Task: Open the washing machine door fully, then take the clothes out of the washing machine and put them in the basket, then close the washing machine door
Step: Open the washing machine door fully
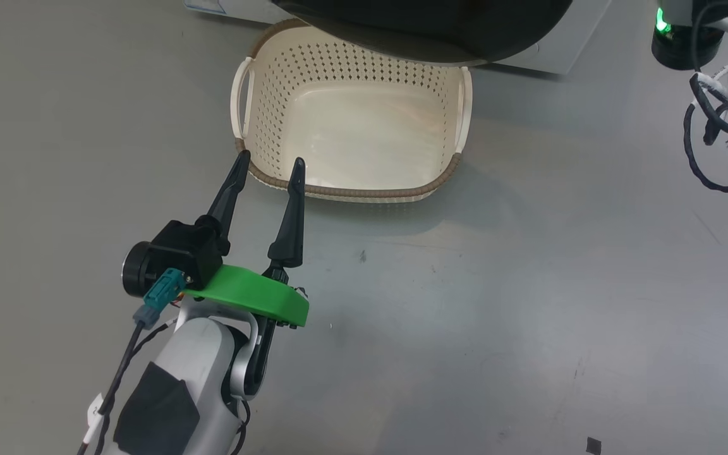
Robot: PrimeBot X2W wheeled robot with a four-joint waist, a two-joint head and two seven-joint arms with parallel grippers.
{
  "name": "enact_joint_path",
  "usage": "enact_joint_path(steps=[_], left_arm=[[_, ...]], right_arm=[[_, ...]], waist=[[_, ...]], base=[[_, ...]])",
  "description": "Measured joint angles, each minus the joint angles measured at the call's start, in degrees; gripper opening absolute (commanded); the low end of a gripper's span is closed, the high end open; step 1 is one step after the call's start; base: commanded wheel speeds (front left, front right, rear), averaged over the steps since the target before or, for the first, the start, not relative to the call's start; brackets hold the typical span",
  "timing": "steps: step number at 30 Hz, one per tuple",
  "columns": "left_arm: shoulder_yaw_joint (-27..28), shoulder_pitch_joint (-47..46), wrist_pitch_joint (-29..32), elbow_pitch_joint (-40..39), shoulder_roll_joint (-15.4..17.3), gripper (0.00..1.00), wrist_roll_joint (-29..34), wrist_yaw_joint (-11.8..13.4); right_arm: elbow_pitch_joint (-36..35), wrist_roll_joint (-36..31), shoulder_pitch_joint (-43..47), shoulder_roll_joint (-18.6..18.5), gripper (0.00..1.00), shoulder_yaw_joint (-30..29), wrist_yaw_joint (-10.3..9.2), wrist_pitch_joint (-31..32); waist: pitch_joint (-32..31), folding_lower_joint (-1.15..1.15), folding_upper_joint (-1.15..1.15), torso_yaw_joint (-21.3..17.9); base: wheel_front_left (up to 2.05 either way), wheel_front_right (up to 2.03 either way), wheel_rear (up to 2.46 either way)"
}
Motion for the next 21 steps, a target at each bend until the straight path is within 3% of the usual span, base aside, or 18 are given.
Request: enact_joint_path(steps=[17,21], left_arm=[[0.5,1.7,0.0,0.3,0.0,1.00,0.1,0.0],[0.6,1.7,0.0,0.4,0.0,1.00,0.1,0.0]], right_arm=[[0.1,-0.4,2.4,0.6,0.00,1.9,1.44,0.3],[-0.7,-2.5,2.9,0.2,0.00,2.7,4.17,-2.1]], waist=[[-2.3,0.00,0.00,-0.9],[-2.4,0.00,0.00,-1.1]], base=[[0.00,0.00,0.00],[0.00,0.00,0.00]])
